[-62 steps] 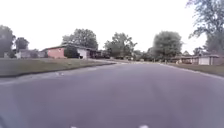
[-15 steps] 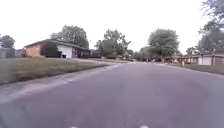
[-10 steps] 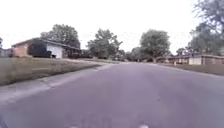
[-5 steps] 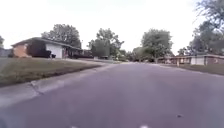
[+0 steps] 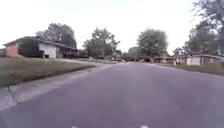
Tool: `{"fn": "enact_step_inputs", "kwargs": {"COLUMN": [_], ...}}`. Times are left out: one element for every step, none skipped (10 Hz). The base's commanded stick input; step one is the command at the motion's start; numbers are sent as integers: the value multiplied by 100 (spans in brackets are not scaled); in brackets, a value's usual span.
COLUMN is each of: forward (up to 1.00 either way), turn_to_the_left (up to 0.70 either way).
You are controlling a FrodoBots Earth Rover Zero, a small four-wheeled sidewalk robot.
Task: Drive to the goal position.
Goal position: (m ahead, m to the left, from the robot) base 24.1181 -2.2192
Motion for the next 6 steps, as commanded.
{"fn": "enact_step_inputs", "kwargs": {"forward": [100, 100, 100, 100, 100, 100], "turn_to_the_left": [-5, -19, -33, -36, -31, 0]}}
